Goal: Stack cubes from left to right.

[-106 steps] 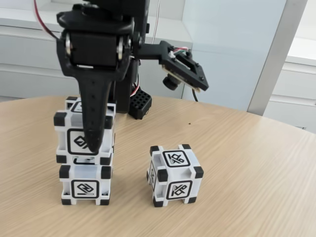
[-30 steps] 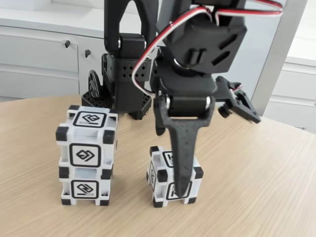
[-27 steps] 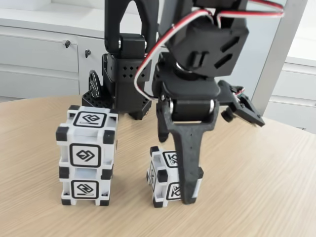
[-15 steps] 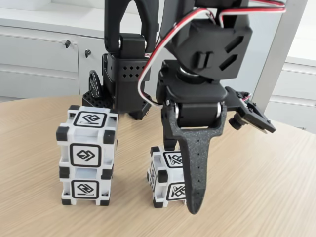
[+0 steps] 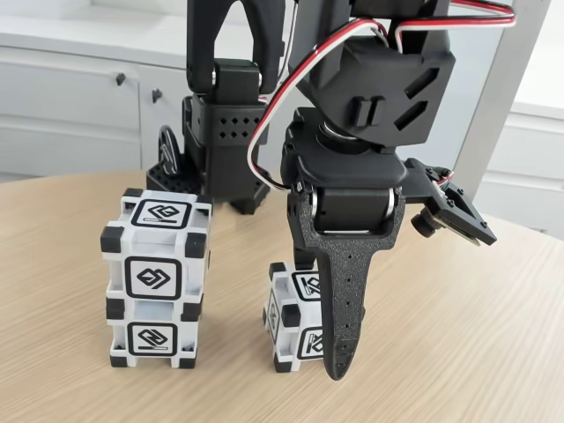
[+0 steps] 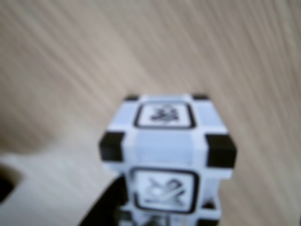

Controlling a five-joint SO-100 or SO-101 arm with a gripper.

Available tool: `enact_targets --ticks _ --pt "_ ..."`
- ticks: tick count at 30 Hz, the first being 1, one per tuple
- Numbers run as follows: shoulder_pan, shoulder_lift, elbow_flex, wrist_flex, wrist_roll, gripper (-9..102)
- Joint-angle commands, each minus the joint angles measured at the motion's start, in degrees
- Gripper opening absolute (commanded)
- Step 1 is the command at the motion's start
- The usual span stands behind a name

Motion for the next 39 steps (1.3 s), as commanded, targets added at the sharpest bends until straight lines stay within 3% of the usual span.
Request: enact_targets --ticks 1,10,22,39 --pt "0.53 -1.58 0.35 -0.79 -1.23 33" --pt "-0.35 -0.26 0.35 0.09 -2.99 29" --pt "-0.35 10.37 0.44 0.09 -4.22 33" --pt "-0.44 4.48 0.35 -0.79 -5.98 33"
